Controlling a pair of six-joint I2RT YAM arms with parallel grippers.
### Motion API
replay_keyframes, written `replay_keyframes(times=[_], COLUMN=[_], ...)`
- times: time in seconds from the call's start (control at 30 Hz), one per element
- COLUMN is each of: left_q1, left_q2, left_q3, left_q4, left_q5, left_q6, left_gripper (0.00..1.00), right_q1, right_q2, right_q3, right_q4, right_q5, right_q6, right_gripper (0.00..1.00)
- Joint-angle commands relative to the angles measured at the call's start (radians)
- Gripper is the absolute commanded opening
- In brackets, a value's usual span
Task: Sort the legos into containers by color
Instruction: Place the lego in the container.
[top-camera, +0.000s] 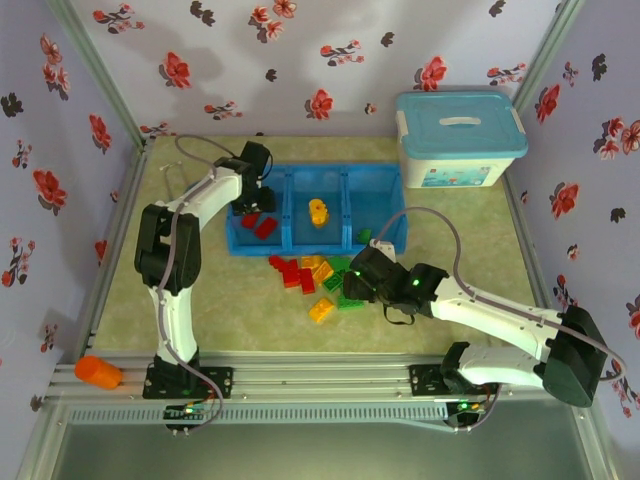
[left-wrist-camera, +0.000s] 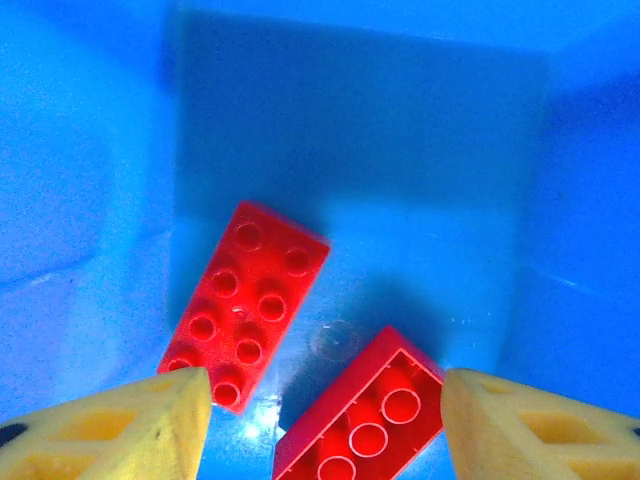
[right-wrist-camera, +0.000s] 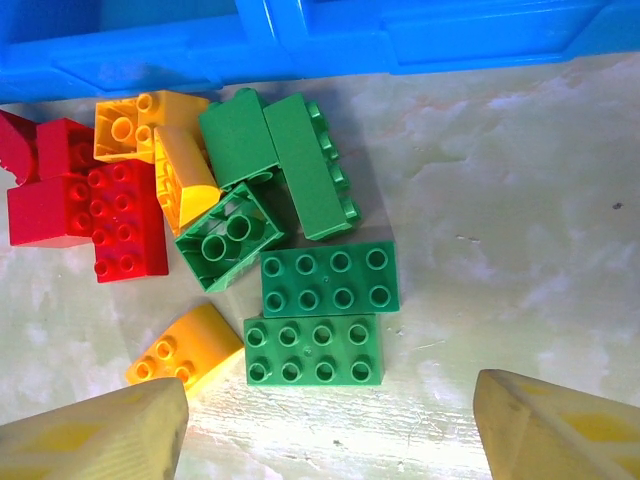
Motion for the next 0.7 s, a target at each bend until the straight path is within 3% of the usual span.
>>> replay_keyframes(times=[0.0, 0.3, 0.67], left_q1=[0.007, -0.023, -0.059], left_q2=[-0.076, -0.365, -0.776], left_q3=[0.01, -0.157, -0.538], left_q4=[-0.02, 0.026, 0.068], left_q5=[0.014, 0.03, 0.031], left_q6=[-0.003, -0.033, -0.105], left_gripper=[0.64, 0.66, 0.68], right_q1=[0.009, 0.012, 0.025], right_q2=[0.013, 0.133, 0.301], right_q3=[0.001, 0.042, 0.083], right_q4=[-0.016, -0.043, -0.001], right_q5=[0.03, 0.02, -0.008], right_q6=[0.022, 0.028, 0.052], right_gripper=[0.84, 0.84, 0.84])
